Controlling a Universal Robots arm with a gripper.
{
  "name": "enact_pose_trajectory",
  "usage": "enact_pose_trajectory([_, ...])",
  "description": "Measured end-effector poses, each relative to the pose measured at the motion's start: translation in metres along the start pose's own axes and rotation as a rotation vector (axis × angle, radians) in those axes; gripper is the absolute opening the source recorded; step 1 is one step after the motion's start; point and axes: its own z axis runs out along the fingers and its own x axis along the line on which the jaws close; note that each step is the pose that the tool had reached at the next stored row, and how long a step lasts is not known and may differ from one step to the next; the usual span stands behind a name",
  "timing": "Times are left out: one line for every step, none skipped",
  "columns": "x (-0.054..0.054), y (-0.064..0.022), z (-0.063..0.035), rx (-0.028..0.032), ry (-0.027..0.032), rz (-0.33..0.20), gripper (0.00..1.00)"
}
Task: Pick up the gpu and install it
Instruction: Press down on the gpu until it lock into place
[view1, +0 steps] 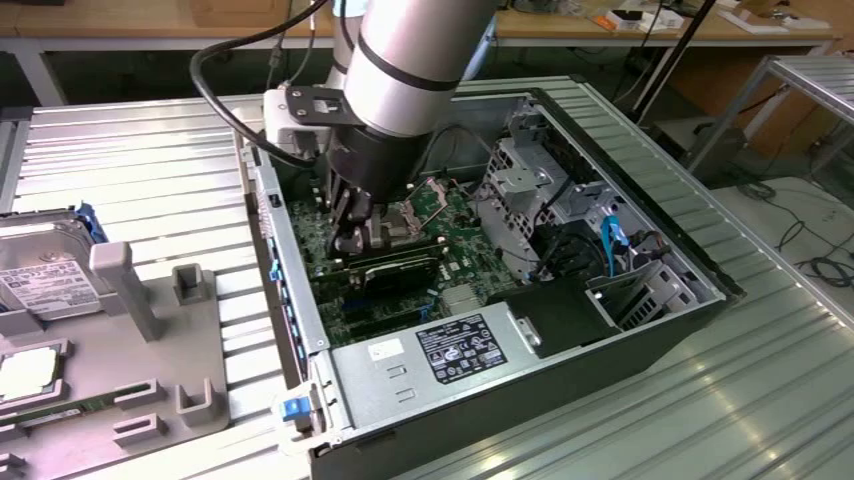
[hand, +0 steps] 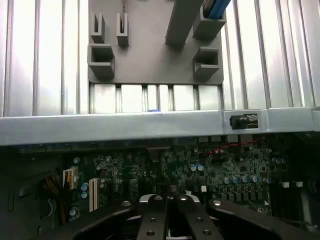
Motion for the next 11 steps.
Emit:
enact_pose_trajectory([0.0001, 0.0019, 0.0003, 0.0001, -0.0003, 0.001, 0.11])
enact_pose_trajectory([0.0002, 0.0037, 0.0007, 0.0003, -0.0006, 0.003, 0.11])
enact_pose_trajectory([0.0003, 0.0061, 0.0012, 0.0006, -0.0014, 0.008, 0.11])
enact_pose_trajectory([0.0004, 0.0080, 0.0016, -0.0008, -0.0028, 0.014, 0.11])
enact_pose_trajectory([0.0004, 0.0088, 0.0017, -0.0017, -0.0032, 0.017, 0.11])
enact_pose_trajectory([0.0004, 0.0093, 0.0017, -0.0028, -0.0035, 0.019, 0.11])
enact_pose_trajectory([0.0004, 0.0099, 0.0015, -0.0046, -0.0039, 0.021, 0.11])
enact_pose_trajectory([0.0004, 0.0103, 0.0011, -0.0064, -0.0048, 0.023, 0.11])
enact_pose_trajectory([0.0003, 0.0111, -0.0002, -0.0118, -0.0086, 0.028, 0.11])
enact_pose_trajectory([0.0003, 0.0115, -0.0009, -0.0152, -0.0101, 0.031, 0.11])
enact_pose_trajectory([0.0003, 0.0117, -0.0009, -0.0162, -0.0105, 0.034, 0.11])
